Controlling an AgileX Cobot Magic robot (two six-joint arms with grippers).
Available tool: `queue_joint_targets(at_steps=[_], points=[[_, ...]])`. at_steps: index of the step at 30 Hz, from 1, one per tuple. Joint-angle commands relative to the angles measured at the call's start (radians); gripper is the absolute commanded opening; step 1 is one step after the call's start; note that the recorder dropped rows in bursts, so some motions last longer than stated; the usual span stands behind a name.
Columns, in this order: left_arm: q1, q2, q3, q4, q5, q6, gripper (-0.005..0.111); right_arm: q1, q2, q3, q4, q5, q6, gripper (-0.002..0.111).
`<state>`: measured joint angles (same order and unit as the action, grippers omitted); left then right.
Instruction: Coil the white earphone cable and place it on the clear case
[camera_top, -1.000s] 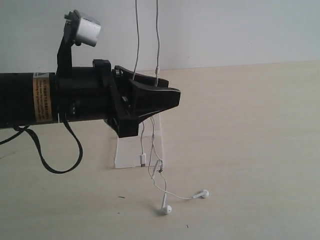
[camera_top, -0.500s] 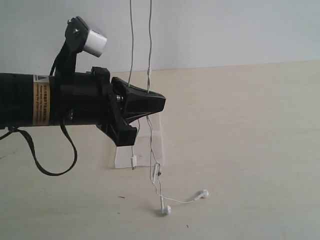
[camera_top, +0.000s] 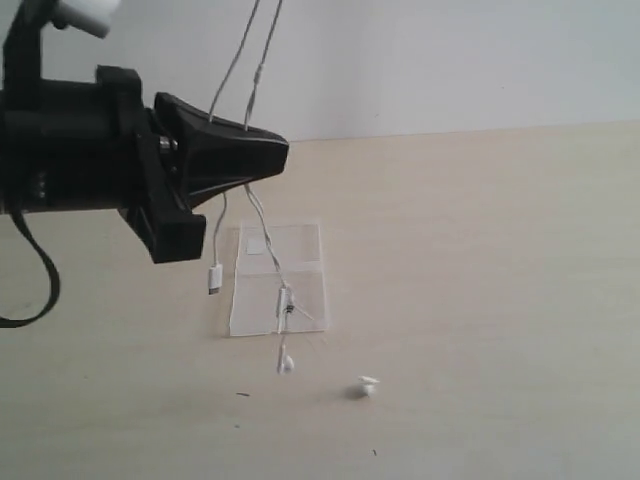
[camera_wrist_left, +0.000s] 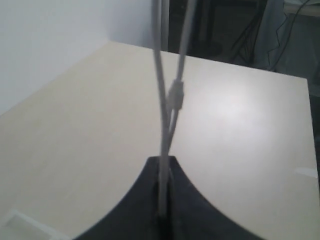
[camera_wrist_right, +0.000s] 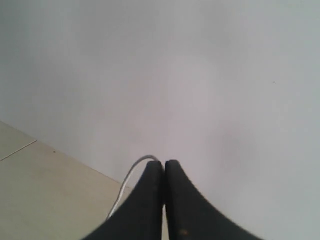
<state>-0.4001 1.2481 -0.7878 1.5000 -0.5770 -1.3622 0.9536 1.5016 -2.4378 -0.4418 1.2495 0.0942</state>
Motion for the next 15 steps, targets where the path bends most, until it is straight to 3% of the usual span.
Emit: queue_joint_targets(at_steps=[1, 7, 12, 15], points=[[0.003, -0.109, -0.002, 0.054, 0.048, -0.113, 0.000, 0.000, -0.053, 0.053, -0.041, -0.028, 0.022, 0.000], [0.003, -0.256, -0.039, 0.079, 0.070, -0.224, 0.000, 0.000, -0.160, 0.295, -0.045, -0.028, 0.048, 0.000], [0.003, -0.348, -0.106, 0.244, 0.118, -0.430, 0.000, 0.000, -0.241, 0.531, -0.031, -0.028, 0.048, 0.000], [0.011, -0.389, -0.129, 0.244, 0.127, -0.507, 0.000, 0.000, -0.285, 0.650, -0.013, -0.028, 0.062, 0.000]])
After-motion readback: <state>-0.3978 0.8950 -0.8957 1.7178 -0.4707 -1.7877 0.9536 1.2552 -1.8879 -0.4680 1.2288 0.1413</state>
